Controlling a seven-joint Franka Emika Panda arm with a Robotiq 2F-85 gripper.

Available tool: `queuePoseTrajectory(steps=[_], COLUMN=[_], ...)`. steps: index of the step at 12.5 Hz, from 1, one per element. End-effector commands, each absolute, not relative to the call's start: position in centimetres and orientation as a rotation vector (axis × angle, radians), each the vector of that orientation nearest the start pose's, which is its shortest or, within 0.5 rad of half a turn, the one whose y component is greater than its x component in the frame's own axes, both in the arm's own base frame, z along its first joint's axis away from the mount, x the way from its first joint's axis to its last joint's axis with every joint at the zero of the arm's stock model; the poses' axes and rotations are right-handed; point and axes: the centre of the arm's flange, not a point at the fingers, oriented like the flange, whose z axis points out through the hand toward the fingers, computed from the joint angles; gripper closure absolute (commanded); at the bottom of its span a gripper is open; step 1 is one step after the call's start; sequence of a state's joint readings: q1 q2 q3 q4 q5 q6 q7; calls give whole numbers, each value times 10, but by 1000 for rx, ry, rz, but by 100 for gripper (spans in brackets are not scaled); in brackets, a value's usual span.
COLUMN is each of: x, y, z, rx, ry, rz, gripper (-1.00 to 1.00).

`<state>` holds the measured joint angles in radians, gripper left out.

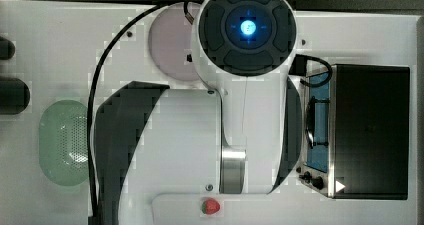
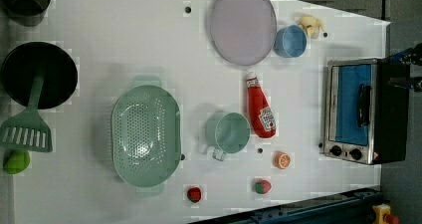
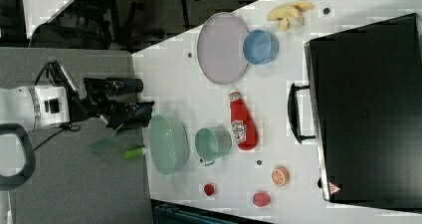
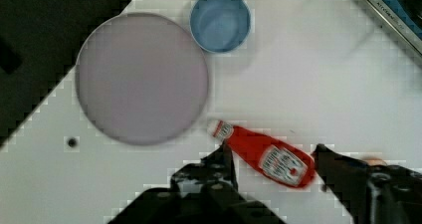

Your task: Pick Ketchup from the table and place it in strainer.

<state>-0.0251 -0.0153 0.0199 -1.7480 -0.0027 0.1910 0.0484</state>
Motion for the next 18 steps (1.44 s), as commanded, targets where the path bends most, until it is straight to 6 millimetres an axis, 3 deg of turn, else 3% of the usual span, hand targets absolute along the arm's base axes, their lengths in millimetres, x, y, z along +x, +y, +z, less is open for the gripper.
queuePoseTrajectory(steps=[1, 3, 5, 7, 10, 12, 14, 18], x=[497, 502, 507, 512, 515, 517, 517, 508], y=[-14, -11, -7, -1, 5, 8, 10, 15], z=[608, 586, 550, 509, 447, 413, 384, 329], rx=[-2879, -2901, -2956, -3028, -3105, -3113, -3103, -3107], ry=[1253, 1229, 1130, 919, 432, 68, -175, -258], rz=[37, 91, 186, 260, 337, 298, 207, 50], gripper=[-58, -99, -100, -100, -100, -100, -100, -100])
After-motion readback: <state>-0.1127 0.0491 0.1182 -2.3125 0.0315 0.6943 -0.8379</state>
